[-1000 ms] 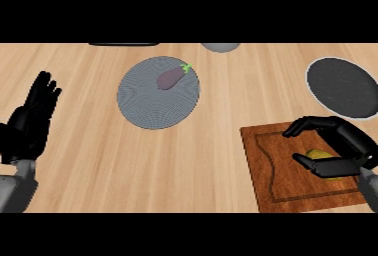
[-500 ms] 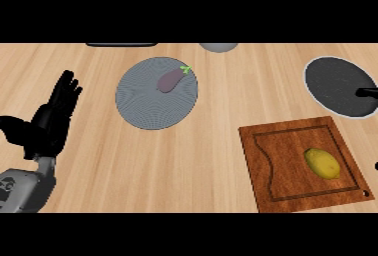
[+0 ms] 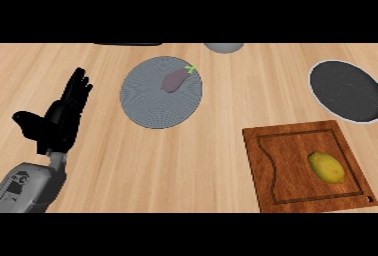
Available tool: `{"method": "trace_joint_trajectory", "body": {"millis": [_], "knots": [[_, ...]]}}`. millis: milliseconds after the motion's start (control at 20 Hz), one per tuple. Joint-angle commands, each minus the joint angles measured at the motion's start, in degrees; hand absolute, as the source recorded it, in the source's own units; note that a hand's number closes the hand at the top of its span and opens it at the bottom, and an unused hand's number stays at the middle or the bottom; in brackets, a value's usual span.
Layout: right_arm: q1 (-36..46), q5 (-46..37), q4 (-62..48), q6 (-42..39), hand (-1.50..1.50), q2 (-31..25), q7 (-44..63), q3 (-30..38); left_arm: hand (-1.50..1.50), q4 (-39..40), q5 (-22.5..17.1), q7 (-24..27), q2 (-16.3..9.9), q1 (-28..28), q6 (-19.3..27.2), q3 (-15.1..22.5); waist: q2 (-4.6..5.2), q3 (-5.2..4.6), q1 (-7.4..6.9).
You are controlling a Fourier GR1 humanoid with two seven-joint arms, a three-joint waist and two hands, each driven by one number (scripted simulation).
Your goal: Pick the lemon from the cutting board and place it in the pan
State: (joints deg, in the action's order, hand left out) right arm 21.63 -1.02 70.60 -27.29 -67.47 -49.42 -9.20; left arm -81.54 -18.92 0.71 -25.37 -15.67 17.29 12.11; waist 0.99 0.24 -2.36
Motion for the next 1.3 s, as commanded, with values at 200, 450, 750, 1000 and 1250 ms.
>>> {"method": "trace_joint_trajectory", "body": {"millis": [200,450,750,1000,1250], "knots": [[4.36,-4.54,-4.87,-5.35,-1.5,-1.99,-16.72,-4.31,0.0,0.2,0.26,-1.13,0.38,0.48,-0.9,-0.18,-0.41,-0.14,0.07],[3.1,-4.89,-0.67,-4.35,-1.5,0.39,-15.99,-11.08,0.0,3.18,-0.16,0.03,-0.19,-1.83,-2.41,-2.11,-0.28,-0.19,0.82],[3.26,-4.96,2.14,-3.56,-1.5,-1.71,-16.03,-14.17,0.0,0.14,1.87,0.6,1.72,1.23,0.02,-0.91,-0.79,-0.2,1.04],[1.44,-9.41,-0.11,0.74,-1.5,-1.28,-15.44,-16.64,0.0,0.36,3.42,-2.32,1.84,-0.8,0.31,-0.89,-0.74,-0.18,1.59],[1.5,-9.64,0.97,1.63,-1.5,0.78,-10.51,-16.24,0.0,-0.91,3.33,-1.84,1.85,1.79,-0.78,-2.77,-0.94,-0.24,1.87]]}}
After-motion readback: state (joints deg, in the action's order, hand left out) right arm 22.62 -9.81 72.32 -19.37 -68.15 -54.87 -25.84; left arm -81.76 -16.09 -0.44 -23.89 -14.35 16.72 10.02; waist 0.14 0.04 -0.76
